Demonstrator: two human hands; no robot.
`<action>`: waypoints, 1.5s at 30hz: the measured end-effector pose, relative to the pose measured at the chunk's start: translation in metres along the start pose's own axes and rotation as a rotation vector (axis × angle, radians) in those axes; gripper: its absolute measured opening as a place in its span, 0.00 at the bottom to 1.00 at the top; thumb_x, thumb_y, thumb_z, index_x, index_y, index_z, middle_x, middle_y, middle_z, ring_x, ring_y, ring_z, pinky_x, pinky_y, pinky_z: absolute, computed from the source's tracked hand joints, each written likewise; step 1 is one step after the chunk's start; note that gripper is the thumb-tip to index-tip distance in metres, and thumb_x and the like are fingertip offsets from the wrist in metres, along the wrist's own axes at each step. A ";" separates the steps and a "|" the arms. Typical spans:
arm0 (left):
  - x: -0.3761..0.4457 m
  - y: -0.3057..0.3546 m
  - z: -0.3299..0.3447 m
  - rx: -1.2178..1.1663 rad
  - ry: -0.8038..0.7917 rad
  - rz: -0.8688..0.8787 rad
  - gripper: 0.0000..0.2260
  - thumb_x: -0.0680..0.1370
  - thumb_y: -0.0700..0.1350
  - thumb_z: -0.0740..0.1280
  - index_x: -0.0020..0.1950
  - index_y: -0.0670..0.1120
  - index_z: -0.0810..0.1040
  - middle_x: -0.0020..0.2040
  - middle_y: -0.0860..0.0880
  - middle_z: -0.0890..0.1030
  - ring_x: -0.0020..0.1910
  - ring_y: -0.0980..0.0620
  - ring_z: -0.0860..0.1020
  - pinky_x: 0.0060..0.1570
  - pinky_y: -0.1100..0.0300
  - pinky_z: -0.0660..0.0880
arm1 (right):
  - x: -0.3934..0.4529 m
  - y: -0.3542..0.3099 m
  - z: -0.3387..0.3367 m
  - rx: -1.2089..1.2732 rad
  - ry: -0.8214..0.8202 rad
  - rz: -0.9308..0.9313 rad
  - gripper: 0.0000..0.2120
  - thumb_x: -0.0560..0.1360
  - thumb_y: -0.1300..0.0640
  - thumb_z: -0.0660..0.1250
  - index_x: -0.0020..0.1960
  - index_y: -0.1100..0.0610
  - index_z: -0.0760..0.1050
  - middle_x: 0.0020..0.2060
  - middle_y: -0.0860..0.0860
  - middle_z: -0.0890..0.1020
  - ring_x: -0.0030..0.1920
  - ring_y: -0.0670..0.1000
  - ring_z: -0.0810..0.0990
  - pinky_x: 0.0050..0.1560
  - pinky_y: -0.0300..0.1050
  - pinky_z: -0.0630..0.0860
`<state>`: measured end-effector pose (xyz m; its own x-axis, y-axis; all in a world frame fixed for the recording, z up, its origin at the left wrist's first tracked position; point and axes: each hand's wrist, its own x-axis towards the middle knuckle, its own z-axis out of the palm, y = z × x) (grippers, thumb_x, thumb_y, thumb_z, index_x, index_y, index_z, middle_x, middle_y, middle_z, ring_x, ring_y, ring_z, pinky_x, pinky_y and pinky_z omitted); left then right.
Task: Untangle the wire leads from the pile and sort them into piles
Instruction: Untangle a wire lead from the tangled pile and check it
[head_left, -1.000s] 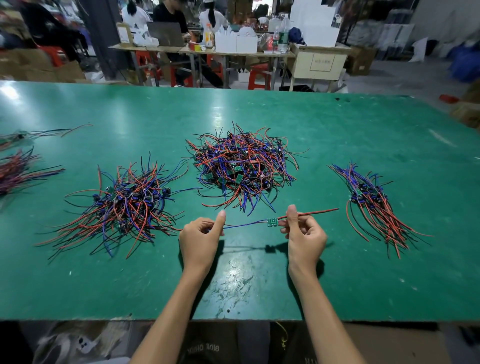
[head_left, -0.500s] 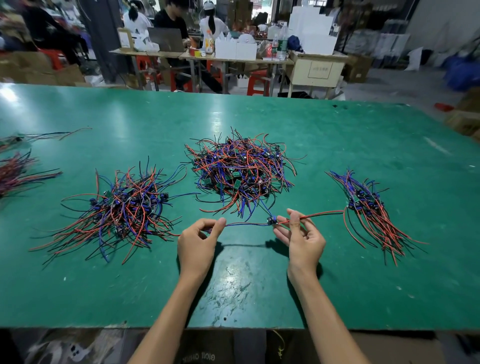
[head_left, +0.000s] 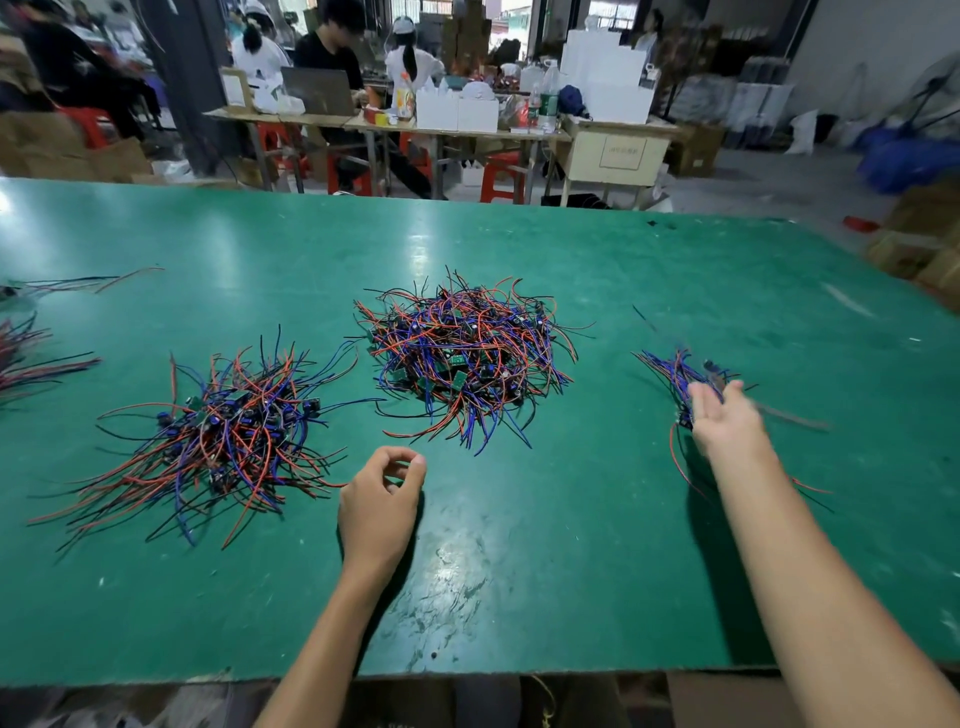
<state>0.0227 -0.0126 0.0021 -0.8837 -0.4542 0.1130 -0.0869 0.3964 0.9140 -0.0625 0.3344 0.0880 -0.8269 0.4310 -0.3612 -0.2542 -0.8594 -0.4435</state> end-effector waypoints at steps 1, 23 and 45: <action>0.000 0.000 0.000 0.013 -0.003 -0.001 0.04 0.77 0.54 0.71 0.43 0.59 0.80 0.38 0.59 0.82 0.37 0.63 0.78 0.37 0.62 0.71 | 0.001 0.002 -0.013 -0.113 0.061 0.006 0.19 0.86 0.54 0.56 0.69 0.66 0.72 0.67 0.67 0.75 0.53 0.44 0.82 0.52 0.19 0.69; 0.004 0.005 0.006 0.074 -0.029 0.066 0.11 0.76 0.59 0.65 0.42 0.56 0.82 0.34 0.58 0.83 0.38 0.57 0.79 0.42 0.59 0.73 | -0.092 0.161 -0.037 -1.656 -0.544 -0.825 0.08 0.78 0.51 0.69 0.41 0.50 0.78 0.37 0.43 0.81 0.41 0.49 0.78 0.51 0.51 0.75; 0.020 0.042 0.021 -0.178 -0.164 0.290 0.06 0.78 0.47 0.73 0.54 0.56 0.84 0.44 0.56 0.86 0.43 0.55 0.83 0.47 0.54 0.80 | -0.101 0.151 -0.046 -1.142 -0.347 -1.031 0.07 0.83 0.50 0.58 0.51 0.47 0.73 0.38 0.49 0.80 0.39 0.52 0.80 0.45 0.42 0.73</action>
<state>-0.0088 0.0116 0.0343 -0.9229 -0.2042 0.3265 0.2463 0.3388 0.9081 0.0060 0.1742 0.0196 -0.6548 0.4571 0.6019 -0.3933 0.4740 -0.7878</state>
